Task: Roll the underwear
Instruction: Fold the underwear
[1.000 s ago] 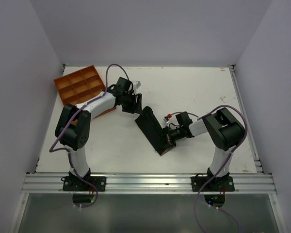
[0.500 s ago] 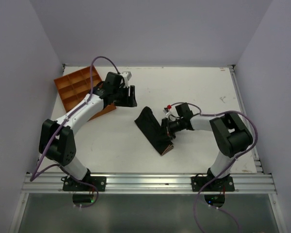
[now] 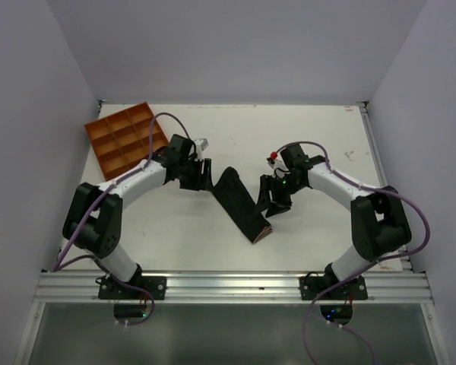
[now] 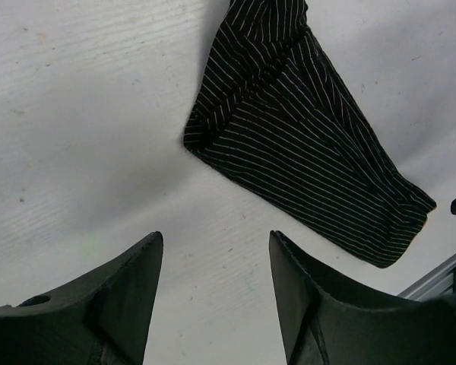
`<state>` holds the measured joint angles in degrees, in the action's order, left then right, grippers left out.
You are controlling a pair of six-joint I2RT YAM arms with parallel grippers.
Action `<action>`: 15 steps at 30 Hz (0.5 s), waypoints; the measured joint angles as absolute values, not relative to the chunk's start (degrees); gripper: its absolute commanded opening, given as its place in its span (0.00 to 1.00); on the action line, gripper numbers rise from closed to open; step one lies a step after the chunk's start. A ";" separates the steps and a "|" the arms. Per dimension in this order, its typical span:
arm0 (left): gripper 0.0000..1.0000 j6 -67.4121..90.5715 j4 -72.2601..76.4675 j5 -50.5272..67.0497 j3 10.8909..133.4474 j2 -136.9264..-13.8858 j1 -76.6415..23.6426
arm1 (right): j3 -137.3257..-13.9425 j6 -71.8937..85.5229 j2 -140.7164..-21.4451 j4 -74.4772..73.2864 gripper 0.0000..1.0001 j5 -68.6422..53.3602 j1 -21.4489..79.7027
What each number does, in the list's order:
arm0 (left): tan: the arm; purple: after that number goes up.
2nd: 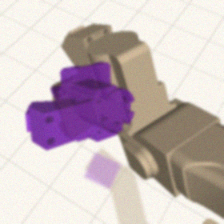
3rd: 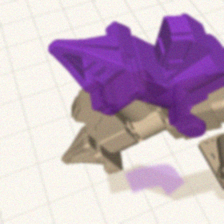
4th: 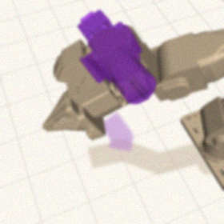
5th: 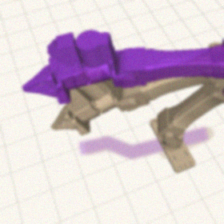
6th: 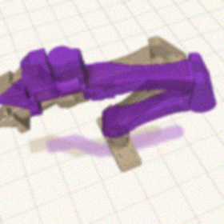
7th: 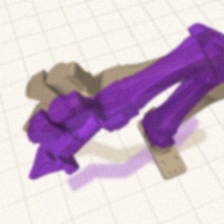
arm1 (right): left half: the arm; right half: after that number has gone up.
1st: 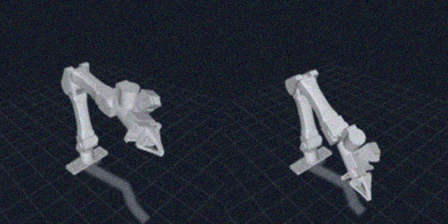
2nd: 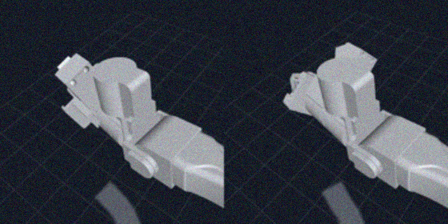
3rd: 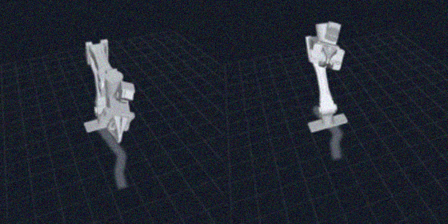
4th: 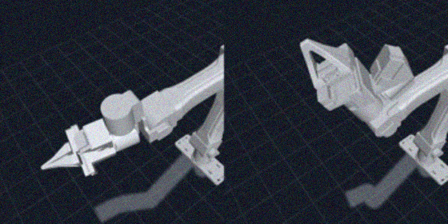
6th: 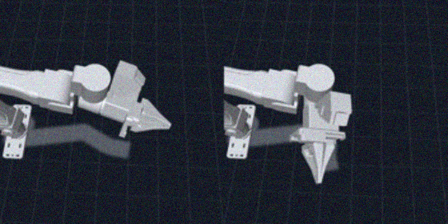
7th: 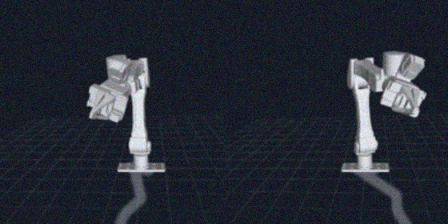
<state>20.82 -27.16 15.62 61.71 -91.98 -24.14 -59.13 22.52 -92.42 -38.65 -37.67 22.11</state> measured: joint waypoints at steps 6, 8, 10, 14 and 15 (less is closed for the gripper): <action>0.59 20.40 -24.14 18.70 63.86 -101.14 -24.40 | -59.37 22.76 -89.86 -45.54 0.51 -28.32 21.93; 0.58 20.36 -23.88 18.81 65.12 -103.98 -24.53 | -60.31 23.29 -88.53 -48.21 0.51 -24.62 21.82; 0.57 20.32 -23.81 18.22 66.59 -106.37 -24.84 | -61.80 23.59 -86.94 -50.43 0.51 -21.74 21.69; 0.57 20.36 -21.85 18.06 68.86 -108.73 -25.54 | -64.40 23.92 -83.53 -53.30 0.50 -17.69 21.63; 0.57 20.36 -21.28 18.13 69.23 -109.12 -25.69 | -64.47 24.12 -82.50 -53.56 0.49 -16.82 21.63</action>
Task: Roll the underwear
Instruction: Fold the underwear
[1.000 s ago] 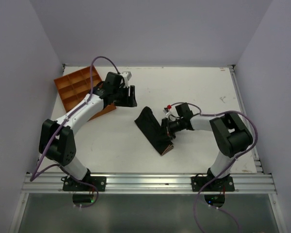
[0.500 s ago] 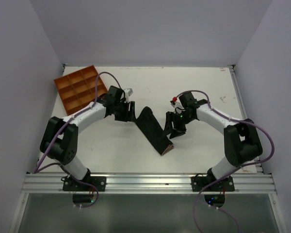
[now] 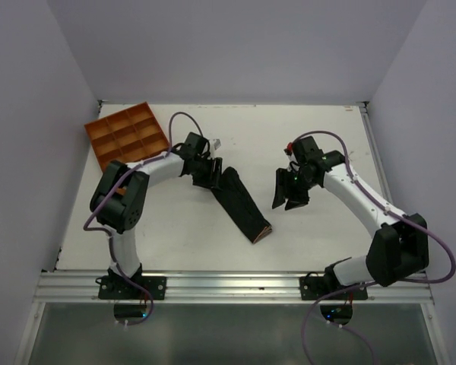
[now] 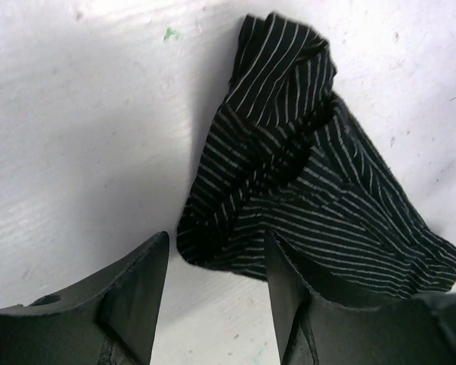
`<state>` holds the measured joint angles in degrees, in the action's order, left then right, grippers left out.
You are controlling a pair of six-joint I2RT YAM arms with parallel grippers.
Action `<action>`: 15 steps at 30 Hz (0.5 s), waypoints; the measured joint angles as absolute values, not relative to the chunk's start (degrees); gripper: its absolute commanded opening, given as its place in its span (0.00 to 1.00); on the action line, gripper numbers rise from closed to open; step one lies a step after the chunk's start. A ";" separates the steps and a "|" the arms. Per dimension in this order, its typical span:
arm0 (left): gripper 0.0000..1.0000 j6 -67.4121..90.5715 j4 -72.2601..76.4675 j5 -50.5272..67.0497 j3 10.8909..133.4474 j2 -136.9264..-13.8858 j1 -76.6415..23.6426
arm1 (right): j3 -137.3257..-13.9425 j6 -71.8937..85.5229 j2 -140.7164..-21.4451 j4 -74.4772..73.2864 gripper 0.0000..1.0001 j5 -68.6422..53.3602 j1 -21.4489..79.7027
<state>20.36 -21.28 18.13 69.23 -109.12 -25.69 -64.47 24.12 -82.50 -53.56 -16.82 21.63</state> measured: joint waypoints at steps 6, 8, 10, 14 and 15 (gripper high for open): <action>0.56 20.43 -19.46 19.97 78.72 -116.62 -26.41 | -59.09 25.74 -74.74 -55.07 0.48 -12.71 21.63; 0.56 20.47 -19.00 20.60 84.14 -120.42 -26.72 | -57.04 26.00 -72.66 -56.03 0.47 -11.97 21.63; 0.57 20.84 -19.55 20.60 90.32 -124.29 -27.09 | -56.36 26.04 -72.18 -56.34 0.47 -11.92 21.63; 0.63 22.17 -20.12 18.72 94.39 -125.32 -27.64 | -56.18 25.58 -73.69 -55.22 0.54 -13.43 21.63; 0.64 22.70 -20.45 17.72 94.35 -124.62 -27.81 | -56.18 25.41 -74.50 -54.68 0.55 -14.22 21.63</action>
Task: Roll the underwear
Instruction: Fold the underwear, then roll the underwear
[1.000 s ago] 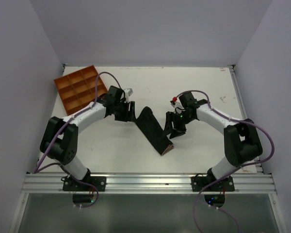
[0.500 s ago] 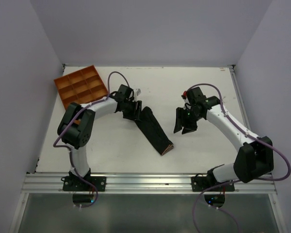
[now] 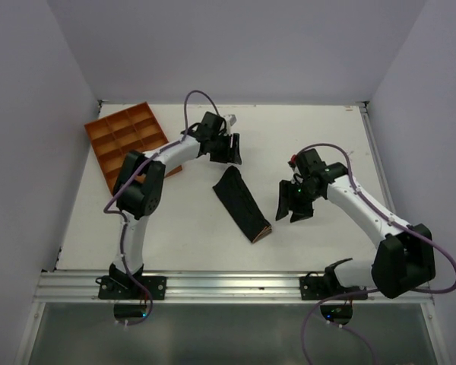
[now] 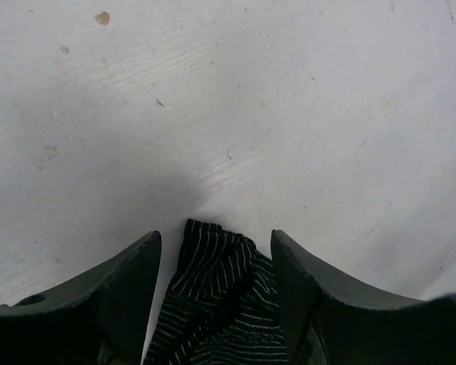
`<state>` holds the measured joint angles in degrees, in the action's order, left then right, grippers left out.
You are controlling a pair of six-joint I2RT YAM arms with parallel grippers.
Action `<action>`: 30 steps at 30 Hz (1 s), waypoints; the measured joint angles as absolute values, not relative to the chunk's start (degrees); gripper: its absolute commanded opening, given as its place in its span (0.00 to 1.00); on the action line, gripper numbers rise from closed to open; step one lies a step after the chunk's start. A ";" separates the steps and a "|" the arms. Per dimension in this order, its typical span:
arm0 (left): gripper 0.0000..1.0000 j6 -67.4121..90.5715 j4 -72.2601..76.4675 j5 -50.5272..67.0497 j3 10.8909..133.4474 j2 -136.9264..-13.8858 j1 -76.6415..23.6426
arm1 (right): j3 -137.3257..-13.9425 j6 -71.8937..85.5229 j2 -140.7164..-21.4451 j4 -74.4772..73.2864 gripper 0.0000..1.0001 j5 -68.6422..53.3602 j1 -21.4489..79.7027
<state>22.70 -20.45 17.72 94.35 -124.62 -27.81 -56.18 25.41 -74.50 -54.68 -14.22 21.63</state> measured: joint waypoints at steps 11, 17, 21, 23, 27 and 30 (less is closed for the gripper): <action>0.63 24.49 -22.41 10.39 74.22 -99.53 -27.92 | -58.15 21.50 -90.45 -48.60 0.64 -23.77 21.63; 0.60 25.15 -23.00 10.28 64.23 -93.86 -27.92 | -58.59 19.29 -95.26 -46.28 0.62 -26.85 21.63; 0.61 25.23 -23.51 10.26 62.76 -93.54 -27.92 | -57.43 18.81 -96.38 -43.97 0.60 -27.88 21.63; 0.61 25.56 -23.49 9.85 62.11 -92.47 -27.90 | -56.10 18.96 -96.38 -42.65 0.57 -28.27 21.63; 0.59 27.16 -22.68 11.70 59.68 -88.40 -26.59 | -52.29 20.58 -96.38 -39.48 0.47 -28.99 21.76; 0.59 28.97 -21.85 16.43 58.50 -86.48 -23.68 | -50.33 22.55 -96.18 -37.50 0.45 -29.45 22.13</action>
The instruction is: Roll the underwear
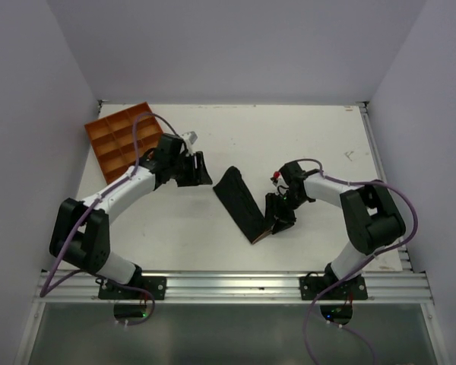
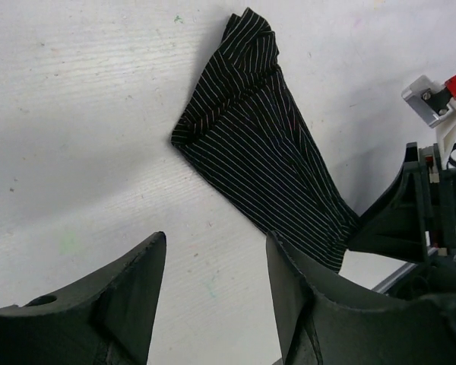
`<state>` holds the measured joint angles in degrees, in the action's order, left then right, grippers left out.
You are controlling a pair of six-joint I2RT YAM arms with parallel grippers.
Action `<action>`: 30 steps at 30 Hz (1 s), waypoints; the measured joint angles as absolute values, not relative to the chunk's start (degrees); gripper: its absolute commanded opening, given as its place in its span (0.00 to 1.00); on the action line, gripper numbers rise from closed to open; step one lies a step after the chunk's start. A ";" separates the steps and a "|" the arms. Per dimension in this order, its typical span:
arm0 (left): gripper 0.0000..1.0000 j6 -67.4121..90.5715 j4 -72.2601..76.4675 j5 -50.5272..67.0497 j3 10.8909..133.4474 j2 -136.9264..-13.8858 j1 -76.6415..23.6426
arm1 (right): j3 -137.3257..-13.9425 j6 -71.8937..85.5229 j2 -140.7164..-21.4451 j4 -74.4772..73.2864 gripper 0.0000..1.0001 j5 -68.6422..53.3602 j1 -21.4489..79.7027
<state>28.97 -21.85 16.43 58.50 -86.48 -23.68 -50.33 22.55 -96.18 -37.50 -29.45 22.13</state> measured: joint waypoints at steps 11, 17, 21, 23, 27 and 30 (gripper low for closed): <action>0.61 41.43 -10.55 28.95 39.33 -76.05 -21.89 | -45.28 30.52 -92.58 -30.46 0.37 -29.54 26.02; 0.64 43.99 -9.54 31.11 32.60 -72.36 -21.89 | -44.77 37.10 -91.50 -27.33 0.34 -28.42 31.33; 0.66 45.50 -6.31 32.47 29.80 -67.29 -21.89 | -44.62 41.65 -91.11 -24.91 0.32 -27.62 34.85; 0.68 46.33 -4.45 33.10 27.99 -66.46 -21.89 | -44.62 43.40 -91.11 -24.10 0.32 -27.49 35.70; 0.70 48.38 -1.61 34.48 24.18 -66.63 -21.89 | -44.47 46.65 -91.11 -22.33 0.31 -26.72 36.95; 0.70 49.50 0.10 35.03 22.33 -66.78 -21.89 | -43.83 48.95 -91.11 -20.34 0.29 -26.48 37.87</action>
<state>49.50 0.10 35.03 22.33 -66.78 -21.89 -43.83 48.95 -91.11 -20.34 -26.48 37.87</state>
